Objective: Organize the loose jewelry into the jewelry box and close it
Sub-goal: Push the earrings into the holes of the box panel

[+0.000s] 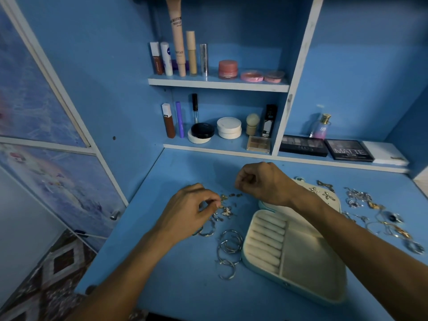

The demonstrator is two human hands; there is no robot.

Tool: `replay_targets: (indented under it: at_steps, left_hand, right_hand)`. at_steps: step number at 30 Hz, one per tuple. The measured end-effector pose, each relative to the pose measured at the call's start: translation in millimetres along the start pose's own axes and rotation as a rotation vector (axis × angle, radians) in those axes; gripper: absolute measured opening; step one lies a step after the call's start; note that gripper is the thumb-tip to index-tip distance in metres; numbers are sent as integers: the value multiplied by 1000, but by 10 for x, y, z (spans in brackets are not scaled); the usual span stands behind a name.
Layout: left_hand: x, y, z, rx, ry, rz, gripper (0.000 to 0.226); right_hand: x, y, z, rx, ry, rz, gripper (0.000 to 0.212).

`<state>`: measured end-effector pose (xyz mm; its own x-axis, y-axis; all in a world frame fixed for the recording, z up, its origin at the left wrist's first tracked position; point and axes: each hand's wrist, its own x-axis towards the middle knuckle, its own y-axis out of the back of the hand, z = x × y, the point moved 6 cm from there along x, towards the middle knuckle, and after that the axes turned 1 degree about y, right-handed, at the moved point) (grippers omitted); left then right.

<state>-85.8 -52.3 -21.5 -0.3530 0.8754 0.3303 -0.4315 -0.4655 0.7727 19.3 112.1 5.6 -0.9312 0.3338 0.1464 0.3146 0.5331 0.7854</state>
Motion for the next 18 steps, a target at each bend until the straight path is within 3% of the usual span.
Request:
replay_targets:
  at_steps: [10,18]
  left_hand:
    - [57,-172,202,148,-122,-110,28]
    - [114,-155,240,196,-179,-160,20]
  right_hand:
    - [-168,124,22,21,0,93,10]
    - [-256,185,60,34,-23,123,9]
